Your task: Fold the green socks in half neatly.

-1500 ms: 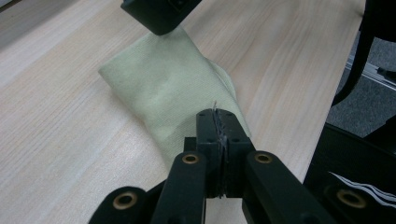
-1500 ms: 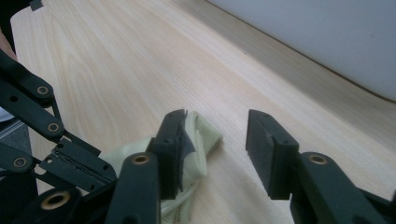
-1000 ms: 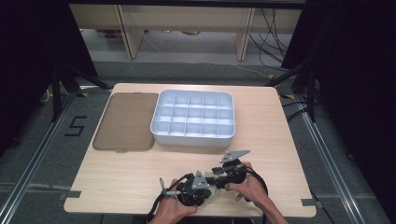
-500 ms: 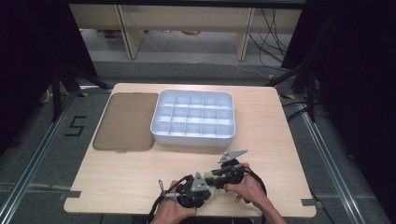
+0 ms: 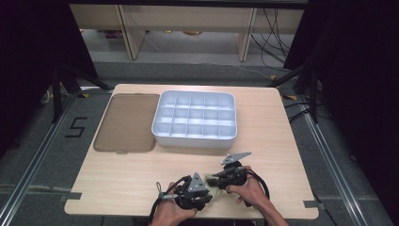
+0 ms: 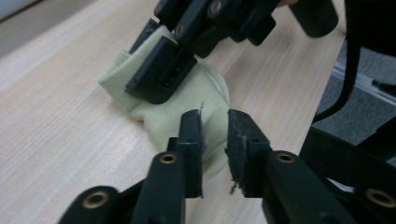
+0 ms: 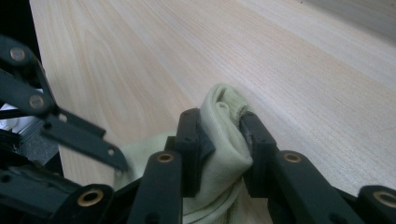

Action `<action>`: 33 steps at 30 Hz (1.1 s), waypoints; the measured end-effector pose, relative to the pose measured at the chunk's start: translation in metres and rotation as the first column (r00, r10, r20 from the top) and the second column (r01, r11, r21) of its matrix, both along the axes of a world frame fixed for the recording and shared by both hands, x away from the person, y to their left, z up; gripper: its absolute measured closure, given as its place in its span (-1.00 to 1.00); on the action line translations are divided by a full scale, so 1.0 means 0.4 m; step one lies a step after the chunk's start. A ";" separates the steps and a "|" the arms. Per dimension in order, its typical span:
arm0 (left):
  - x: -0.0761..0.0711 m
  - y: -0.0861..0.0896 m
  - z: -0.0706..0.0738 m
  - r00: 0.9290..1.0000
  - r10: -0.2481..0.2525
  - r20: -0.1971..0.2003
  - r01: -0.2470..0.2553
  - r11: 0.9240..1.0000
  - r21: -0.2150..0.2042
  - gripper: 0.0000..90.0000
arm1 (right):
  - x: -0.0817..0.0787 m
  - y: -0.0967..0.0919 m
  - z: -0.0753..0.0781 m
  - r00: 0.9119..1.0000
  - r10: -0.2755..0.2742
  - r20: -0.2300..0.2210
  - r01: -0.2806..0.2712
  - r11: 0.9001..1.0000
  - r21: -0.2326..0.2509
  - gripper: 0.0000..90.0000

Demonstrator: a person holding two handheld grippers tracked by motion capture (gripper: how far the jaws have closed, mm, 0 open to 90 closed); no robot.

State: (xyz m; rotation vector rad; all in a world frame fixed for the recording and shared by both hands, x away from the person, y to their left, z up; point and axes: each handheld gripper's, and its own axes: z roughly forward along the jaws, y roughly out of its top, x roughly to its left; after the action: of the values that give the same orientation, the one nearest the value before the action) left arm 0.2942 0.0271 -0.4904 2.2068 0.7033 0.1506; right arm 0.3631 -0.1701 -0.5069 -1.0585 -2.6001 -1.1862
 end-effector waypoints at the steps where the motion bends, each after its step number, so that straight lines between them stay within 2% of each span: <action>1: -0.002 0.005 0.004 1.000 0.013 -0.015 -0.013 0.999 -0.033 0.54 | 0.000 0.000 0.001 1.000 0.001 0.003 -0.001 1.000 0.002 0.62; 3: -0.008 0.016 0.012 0.999 0.023 -0.025 -0.025 0.997 -0.075 0.47 | -0.002 -0.001 0.005 1.000 0.001 0.009 -0.001 1.000 0.011 0.62; 5: -0.010 0.037 0.022 1.000 0.016 0.003 -0.015 0.997 -0.078 0.38 | -0.005 0.000 0.009 1.000 -0.002 0.019 0.002 1.000 0.017 0.62; 6: -0.009 0.052 0.028 1.000 0.007 0.014 -0.006 0.999 -0.049 0.34 | -0.006 -0.002 0.012 1.000 0.004 0.020 -0.004 1.000 0.018 0.62; 8: -0.016 0.071 0.029 0.999 0.048 0.011 -0.047 0.995 -0.085 0.22 | -0.008 -0.003 0.016 1.000 0.008 0.023 -0.008 0.999 0.033 0.62; 10: -0.018 0.097 0.026 0.995 0.095 -0.008 -0.095 0.991 -0.097 0.12 | -0.012 -0.005 0.020 1.000 0.010 0.030 -0.011 0.999 0.044 0.62; 12: -0.021 0.112 0.021 0.993 0.111 -0.030 -0.114 0.987 -0.116 0.06 | -0.017 -0.008 0.030 0.999 0.004 0.053 -0.005 1.000 0.030 0.62; 13: -0.023 0.119 0.019 0.992 0.123 -0.024 -0.125 0.985 -0.117 0.03 | -0.018 -0.007 0.032 0.998 0.004 0.057 -0.007 0.999 0.040 0.62; 15: -0.022 0.138 0.017 0.993 0.120 -0.015 -0.121 0.988 -0.099 -0.05 | -0.018 -0.012 0.042 0.997 0.007 0.082 -0.011 0.999 0.047 0.62; 17: -0.028 0.150 0.012 0.989 0.146 -0.028 -0.148 0.984 -0.103 -0.11 | -0.020 -0.015 0.053 0.996 0.004 0.089 -0.009 0.999 0.048 0.62; 19: -0.029 0.166 0.006 0.988 0.146 -0.049 -0.149 0.985 -0.086 -0.15 | -0.020 -0.020 0.062 0.994 0.003 0.105 -0.010 0.998 0.064 0.62; 20: -0.032 0.169 0.001 0.984 0.166 -0.060 -0.171 0.981 -0.091 -0.17 | -0.020 -0.022 0.064 0.994 -0.004 0.112 -0.004 0.997 0.071 0.62; 21: -0.032 0.177 -0.003 0.987 0.155 -0.048 -0.159 0.984 -0.078 -0.19 | -0.020 -0.027 0.070 0.994 -0.007 0.112 -0.001 0.998 0.064 0.62; 22: -0.035 0.181 -0.007 0.984 0.171 -0.054 -0.175 0.982 -0.075 -0.20 | -0.017 -0.031 0.073 0.991 -0.010 0.133 0.003 0.998 0.059 0.62; 23: -0.040 0.184 -0.011 0.979 0.196 -0.051 -0.199 0.978 -0.064 -0.24 | -0.013 -0.033 0.073 0.990 -0.008 0.143 -0.003 0.997 0.077 0.62; 24: -0.044 0.186 -0.014 0.976 0.210 -0.051 -0.213 0.976 -0.051 -0.33 | -0.016 -0.036 0.080 0.991 -0.019 0.133 0.011 0.998 0.065 0.62; 25: -0.047 0.189 -0.015 0.975 0.216 -0.047 -0.218 0.975 -0.046 -0.37 | -0.013 -0.038 0.081 0.990 -0.010 0.140 -0.001 0.997 0.078 0.62; 26: -0.050 0.196 -0.015 0.974 0.222 -0.040 -0.223 0.974 -0.041 -0.38 | -0.013 -0.041 0.082 0.986 -0.027 0.162 0.015 0.997 0.074 0.62; 29: -0.055 0.202 -0.017 0.973 0.229 -0.037 -0.231 0.972 -0.044 -0.42 | -0.015 -0.050 0.093 0.986 -0.037 0.160 0.028 0.998 0.058 0.62; 30: -0.055 0.209 -0.018 0.973 0.228 -0.023 -0.229 0.973 -0.031 -0.42 | -0.010 -0.051 0.090 0.984 -0.024 0.178 0.012 0.997 0.072 0.62; 31: -0.056 0.215 -0.020 0.974 0.227 -0.012 -0.228 0.974 -0.014 -0.42 | -0.011 -0.055 0.095 0.985 -0.035 0.166 0.024 0.997 0.070 0.62; 32: -0.056 0.218 -0.023 0.971 0.239 -0.005 -0.239 0.971 -0.013 -0.42 | -0.006 -0.060 0.098 0.981 -0.038 0.188 0.026 0.998 0.063 0.62; 33: -0.056 0.221 -0.026 0.968 0.252 -0.003 -0.252 0.968 -0.011 -0.43 | -0.005 -0.064 0.103 0.981 -0.048 0.188 0.037 0.998 0.059 0.62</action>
State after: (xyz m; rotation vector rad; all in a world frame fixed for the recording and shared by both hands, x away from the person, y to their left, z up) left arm 0.2718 0.1154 -0.5006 2.1004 0.9823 0.2720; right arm 0.3611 -0.1956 -0.4659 -1.0437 -2.6772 -1.4260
